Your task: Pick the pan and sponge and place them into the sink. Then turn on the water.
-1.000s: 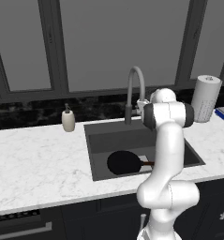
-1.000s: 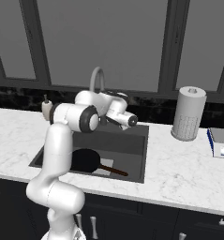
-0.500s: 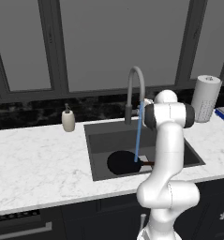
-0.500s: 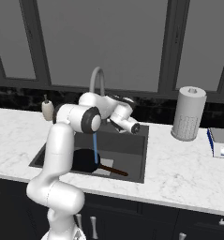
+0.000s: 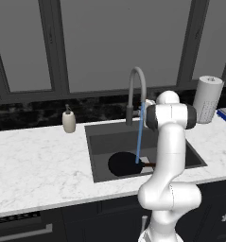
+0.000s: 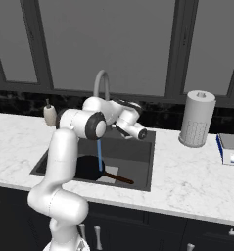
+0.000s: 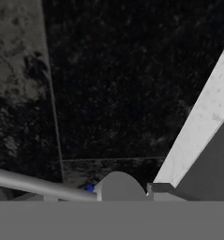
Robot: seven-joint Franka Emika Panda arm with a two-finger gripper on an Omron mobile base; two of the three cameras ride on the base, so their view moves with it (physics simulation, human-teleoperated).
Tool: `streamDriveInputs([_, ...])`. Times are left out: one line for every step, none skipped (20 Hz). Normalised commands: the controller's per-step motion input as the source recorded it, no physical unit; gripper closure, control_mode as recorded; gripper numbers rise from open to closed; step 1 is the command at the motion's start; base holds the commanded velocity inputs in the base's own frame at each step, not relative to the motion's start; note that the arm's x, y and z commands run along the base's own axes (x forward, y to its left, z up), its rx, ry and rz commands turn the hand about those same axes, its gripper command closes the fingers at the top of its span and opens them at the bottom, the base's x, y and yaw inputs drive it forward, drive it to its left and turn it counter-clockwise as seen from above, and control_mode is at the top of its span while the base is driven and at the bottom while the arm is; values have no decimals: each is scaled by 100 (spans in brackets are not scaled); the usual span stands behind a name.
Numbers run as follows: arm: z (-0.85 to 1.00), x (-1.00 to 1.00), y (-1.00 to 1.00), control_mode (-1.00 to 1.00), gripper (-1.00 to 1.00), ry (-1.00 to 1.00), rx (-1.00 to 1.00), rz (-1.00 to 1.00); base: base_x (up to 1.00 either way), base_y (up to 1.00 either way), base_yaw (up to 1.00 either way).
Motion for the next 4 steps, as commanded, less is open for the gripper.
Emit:
streamDriveInputs([0,0,0,-100,100,0,0,0,0,0,0])
streamDriveInputs([0,0,0,-100,100,0,0,0,0,0,0])
streamDriveInputs([0,0,0,-100,100,0,0,0,0,0,0])
streamDriveInputs([0,0,0,-100,100,0,0,0,0,0,0])
